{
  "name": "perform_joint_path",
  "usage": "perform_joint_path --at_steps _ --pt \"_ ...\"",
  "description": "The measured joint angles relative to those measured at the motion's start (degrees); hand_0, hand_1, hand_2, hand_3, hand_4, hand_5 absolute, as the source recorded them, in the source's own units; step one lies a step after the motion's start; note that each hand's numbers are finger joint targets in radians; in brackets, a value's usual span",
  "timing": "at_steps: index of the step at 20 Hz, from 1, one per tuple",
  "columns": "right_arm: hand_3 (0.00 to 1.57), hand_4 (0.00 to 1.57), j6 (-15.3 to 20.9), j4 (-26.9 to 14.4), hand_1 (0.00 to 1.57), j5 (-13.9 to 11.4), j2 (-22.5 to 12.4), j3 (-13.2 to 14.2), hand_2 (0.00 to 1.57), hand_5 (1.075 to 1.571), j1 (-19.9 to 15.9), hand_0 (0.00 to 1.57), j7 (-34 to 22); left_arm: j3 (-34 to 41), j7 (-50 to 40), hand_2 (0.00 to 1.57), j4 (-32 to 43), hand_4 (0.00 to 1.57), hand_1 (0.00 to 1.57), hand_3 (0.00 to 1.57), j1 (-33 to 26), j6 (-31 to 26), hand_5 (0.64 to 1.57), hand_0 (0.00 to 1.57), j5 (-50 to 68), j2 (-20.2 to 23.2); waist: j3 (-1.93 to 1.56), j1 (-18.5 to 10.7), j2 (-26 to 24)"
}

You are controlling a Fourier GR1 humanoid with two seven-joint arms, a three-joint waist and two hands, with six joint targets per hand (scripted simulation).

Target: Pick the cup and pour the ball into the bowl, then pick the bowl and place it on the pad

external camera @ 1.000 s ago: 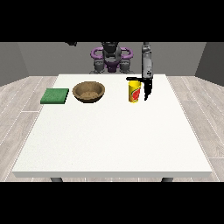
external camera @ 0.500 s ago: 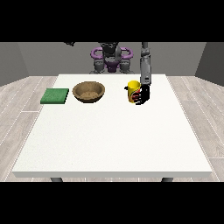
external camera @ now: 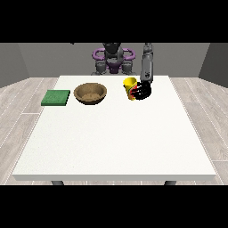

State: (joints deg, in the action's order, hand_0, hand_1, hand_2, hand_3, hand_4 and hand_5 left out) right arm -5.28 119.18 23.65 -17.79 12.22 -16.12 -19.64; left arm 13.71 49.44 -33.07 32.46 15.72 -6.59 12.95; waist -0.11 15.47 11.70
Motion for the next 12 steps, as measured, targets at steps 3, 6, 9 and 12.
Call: perform_joint_path --at_steps 3,6,9,12 --pt "0.0 0.24 -0.25 -2.67 0.0 0.06 -0.29 1.1 0.0 1.559 0.1 0.0 0.25 -2.98 -3.75 1.57 -0.15 1.11 1.37 1.57 1.86 3.98 1.515 1.37 -3.61 -0.95 0.03 -1.5 -2.33" --pt "0.0 0.26 -0.31 -4.73 0.0 -0.58 0.07 0.76 0.0 1.56 -0.1 0.0 0.71 -6.16 -9.11 1.57 0.08 1.09 1.41 1.57 5.14 8.16 1.543 1.41 -8.16 -0.58 0.02 -2.19 -3.69" --pt "0.0 0.28 -1.13 -5.95 0.0 -0.94 0.77 -0.18 0.0 1.56 0.17 0.0 1.91 -9.4 -15.02 1.57 1.14 1.01 1.43 1.57 8.21 15.51 1.558 1.43 -13.85 -1.13 -0.02 -0.73 -4.2" --pt "0.0 0.3 -1.27 -7.73 0.0 -0.92 0.46 0.08 0.0 1.562 -1.06 0.0 2.0 -12.66 -21.11 1.57 2.93 1.01 1.43 1.57 11.19 20.51 1.558 1.43 -19.29 -1.87 0.01 -0.69 -4.39"
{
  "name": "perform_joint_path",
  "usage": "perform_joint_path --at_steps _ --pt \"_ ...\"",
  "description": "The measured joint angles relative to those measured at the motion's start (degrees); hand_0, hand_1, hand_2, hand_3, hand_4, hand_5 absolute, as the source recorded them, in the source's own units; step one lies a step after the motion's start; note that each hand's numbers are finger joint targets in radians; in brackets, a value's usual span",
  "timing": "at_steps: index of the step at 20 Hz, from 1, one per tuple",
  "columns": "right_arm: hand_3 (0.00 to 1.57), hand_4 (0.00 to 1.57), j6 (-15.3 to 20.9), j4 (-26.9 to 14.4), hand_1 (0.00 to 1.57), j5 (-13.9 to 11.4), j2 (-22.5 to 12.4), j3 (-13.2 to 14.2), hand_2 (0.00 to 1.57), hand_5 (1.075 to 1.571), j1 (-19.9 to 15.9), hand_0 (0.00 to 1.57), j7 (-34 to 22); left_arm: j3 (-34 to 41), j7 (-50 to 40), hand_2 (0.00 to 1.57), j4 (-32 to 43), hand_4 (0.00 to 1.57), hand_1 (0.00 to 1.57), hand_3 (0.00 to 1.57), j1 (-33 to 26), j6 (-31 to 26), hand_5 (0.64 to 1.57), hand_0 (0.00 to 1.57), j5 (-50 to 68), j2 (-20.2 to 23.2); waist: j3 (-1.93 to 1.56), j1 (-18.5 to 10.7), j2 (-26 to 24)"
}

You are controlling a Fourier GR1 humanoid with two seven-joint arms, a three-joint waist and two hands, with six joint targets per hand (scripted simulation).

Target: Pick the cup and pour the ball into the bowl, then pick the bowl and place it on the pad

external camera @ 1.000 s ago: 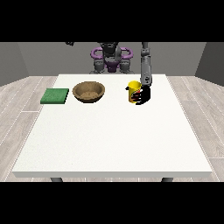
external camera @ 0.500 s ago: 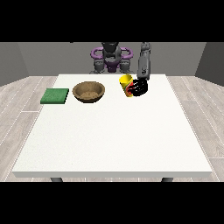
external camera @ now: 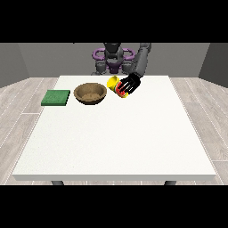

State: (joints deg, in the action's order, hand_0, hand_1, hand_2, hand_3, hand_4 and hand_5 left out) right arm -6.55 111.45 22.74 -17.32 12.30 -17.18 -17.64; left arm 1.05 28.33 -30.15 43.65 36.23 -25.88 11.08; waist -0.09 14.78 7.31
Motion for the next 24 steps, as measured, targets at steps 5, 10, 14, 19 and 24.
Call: perform_joint_path --at_steps 5,10,14,19,24 --pt "0.0 0.32 -0.71 -0.66 0.0 -0.02 0.24 -0.17 0.0 1.562 -0.32 0.0 0.89 -2.74 -7.79 1.57 2.5 0.94 1.41 1.57 4.63 3.54 1.564 1.41 -5.73 -0.27 0.04 0.47 0.35" --pt "0.0 0.34 0.01 -1.62 0.0 -0.91 0.93 -0.91 0.0 1.565 -1.58 0.0 1.12 -6.88 -15.06 1.57 6.02 0.85 1.38 1.57 8.4 9.32 1.559 1.38 -14.13 1.19 0.03 0.47 0.95" --pt "0.0 0.37 -0.21 -4.29 0.0 -1.25 1.03 -1.37 0.0 1.565 -2.67 0.0 1.21 -12.71 -23.26 1.5 10.46 0.82 1.34 1.57 12.15 12.52 1.537 1.34 -23.78 1.34 -0.03 0.52 -0.37" --pt "0.0 0.38 -0.45 -7.64 0.0 -2.68 1.8 -2.02 0.0 1.566 -2.2 0.0 2.76 -21.16 -33.41 1.39 16.13 0.91 1.37 1.46 14.41 12.72 1.483 1.37 -35.65 -2.68 -0.04 -0.12 -2.99" --pt "0.0 0.38 -0.84 -11.27 0.0 -3.74 2.41 -2.34 0.0 1.566 -0.58 0.0 3.82 -30.63 -41.67 1.57 20.91 0.96 1.49 1.57 17.49 8.12 1.525 1.49 -47.3 -5.65 -0.09 -1.51 -6.96"
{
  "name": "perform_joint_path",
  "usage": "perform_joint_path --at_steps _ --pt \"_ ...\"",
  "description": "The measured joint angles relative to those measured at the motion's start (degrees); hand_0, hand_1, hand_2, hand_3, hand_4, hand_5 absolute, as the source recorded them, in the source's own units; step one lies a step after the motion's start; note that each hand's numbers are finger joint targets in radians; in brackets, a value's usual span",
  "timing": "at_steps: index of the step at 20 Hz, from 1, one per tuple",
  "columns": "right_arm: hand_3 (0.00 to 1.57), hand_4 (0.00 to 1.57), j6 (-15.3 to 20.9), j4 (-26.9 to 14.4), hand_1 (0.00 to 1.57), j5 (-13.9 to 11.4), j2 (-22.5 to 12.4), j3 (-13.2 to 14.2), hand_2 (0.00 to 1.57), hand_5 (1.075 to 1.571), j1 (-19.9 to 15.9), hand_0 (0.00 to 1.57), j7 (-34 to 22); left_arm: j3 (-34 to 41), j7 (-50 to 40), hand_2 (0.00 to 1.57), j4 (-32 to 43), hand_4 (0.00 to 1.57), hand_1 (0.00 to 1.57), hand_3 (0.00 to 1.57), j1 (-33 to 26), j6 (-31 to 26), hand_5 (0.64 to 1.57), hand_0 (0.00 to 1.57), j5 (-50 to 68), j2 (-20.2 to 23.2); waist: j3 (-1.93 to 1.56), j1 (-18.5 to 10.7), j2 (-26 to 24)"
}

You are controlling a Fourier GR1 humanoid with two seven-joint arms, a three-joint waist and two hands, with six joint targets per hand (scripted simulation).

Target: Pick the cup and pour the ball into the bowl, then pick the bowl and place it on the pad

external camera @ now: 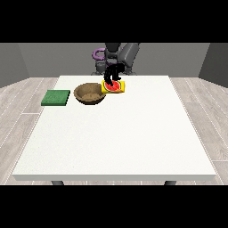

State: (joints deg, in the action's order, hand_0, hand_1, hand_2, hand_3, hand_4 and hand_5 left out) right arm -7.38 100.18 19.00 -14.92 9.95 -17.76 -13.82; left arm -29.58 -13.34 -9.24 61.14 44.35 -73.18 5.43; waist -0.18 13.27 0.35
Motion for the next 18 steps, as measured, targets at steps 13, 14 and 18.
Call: perform_joint_path --at_steps 13,14,18 --pt "0.0 0.38 -1.09 -7.12 0.0 -0.32 0.06 1.9 0.0 1.564 1.45 0.0 2.84 -10.82 -9.89 1.57 -6.26 0.94 1.42 1.57 -0.2 -15.2 1.51 1.42 -12.86 -4.94 0.15 -3.54 -4.76" --pt "0.0 0.38 -1.24 -7.05 0.0 -0.14 -0.1 2.29 0.0 1.564 1.9 0.0 3.08 -9.03 -9.29 1.53 -7.2 0.96 1.27 1.48 -1.16 -13.87 1.49 1.27 -10.91 -4.77 0.17 -4.03 -4.9" --pt "0.0 0.36 -2.16 -7.01 0.0 0.92 -1.37 4.22 0.0 1.564 3.93 0.0 3.3 -0.19 -4.88 1.57 -11.53 0.78 1.25 1.57 -3.61 -8.94 1.571 1.25 -0.98 -1.83 0.27 -5.69 -5.46"
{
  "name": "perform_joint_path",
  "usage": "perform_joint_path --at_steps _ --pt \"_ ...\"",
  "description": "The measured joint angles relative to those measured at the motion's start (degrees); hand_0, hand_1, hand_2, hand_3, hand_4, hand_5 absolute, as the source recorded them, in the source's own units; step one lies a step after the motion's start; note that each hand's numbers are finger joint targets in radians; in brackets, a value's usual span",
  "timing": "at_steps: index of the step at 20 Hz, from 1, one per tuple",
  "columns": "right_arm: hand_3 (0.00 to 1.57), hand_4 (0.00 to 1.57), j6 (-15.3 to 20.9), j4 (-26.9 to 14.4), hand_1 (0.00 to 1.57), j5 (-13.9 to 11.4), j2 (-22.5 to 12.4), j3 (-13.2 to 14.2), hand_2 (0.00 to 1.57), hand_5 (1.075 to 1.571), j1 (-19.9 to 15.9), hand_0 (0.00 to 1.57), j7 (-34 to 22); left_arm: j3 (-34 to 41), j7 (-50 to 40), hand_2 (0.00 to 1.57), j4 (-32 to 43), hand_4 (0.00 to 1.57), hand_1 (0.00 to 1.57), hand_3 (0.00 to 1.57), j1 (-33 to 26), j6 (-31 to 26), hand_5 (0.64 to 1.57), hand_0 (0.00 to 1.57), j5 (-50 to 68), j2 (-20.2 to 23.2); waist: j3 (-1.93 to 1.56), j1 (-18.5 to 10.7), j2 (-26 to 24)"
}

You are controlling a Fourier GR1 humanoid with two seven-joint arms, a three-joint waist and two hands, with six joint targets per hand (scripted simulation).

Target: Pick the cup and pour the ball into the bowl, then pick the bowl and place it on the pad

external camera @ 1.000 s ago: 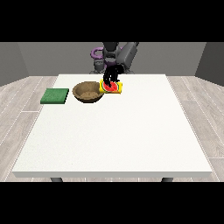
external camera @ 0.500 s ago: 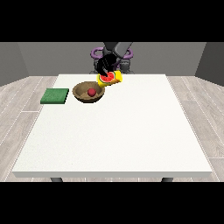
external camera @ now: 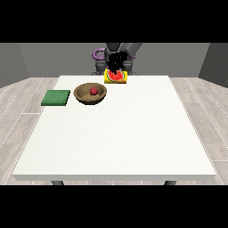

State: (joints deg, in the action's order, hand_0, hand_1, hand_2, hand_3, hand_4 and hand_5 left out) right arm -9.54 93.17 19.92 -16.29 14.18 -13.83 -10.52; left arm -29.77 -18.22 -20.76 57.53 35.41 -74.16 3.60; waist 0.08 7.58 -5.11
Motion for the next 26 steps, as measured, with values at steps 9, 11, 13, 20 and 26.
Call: perform_joint_path --at_steps 9,11,13,20,26 --pt "0.0 0.4 -0.53 5.29 0.0 0.92 -0.21 1.24 0.0 1.566 2.69 0.0 1.46 18.21 20.59 1.57 -11.5 1.31 1.55 1.57 -12.71 9.93 1.549 1.55 25.85 6.83 0.29 -1.23 5.17" --pt "0.0 0.41 -0.08 7.18 0.0 0.74 0.33 1.06 0.0 1.566 2.94 0.0 1.97 21.09 26.9 1.57 -14.4 1.42 1.55 1.57 -16.23 10.87 1.505 1.55 31.49 7.2 0.34 -1.48 7.32" --pt "0.0 0.42 0.62 9.03 0.0 0.69 0.59 0.99 0.0 1.565 3.19 0.0 1.53 24.03 33.13 1.57 -17.6 1.47 1.5 1.57 -19.28 10.07 1.461 1.5 37.73 7.13 0.41 -2.14 8.31" --pt "0.0 0.52 2.56 10.64 0.0 0.06 1.99 0.54 0.0 1.564 3.2 0.0 1.25 34.58 43.21 0.21 -27.99 0.34 0.65 0.0 -20.4 -5.53 1.566 0.65 62.32 -0.58 1.06 -5.95 10.79" --pt "0.0 0.49 6.3 14.2 0.0 -2.31 4.01 -0.75 0.0 1.566 2.1 0.0 1.12 43.46 52.1 0.0 -31.29 0.0 0.0 0.0 -20.55 -26.57 1.557 0.0 79.46 2.99 0.52 -9.57 16.55"
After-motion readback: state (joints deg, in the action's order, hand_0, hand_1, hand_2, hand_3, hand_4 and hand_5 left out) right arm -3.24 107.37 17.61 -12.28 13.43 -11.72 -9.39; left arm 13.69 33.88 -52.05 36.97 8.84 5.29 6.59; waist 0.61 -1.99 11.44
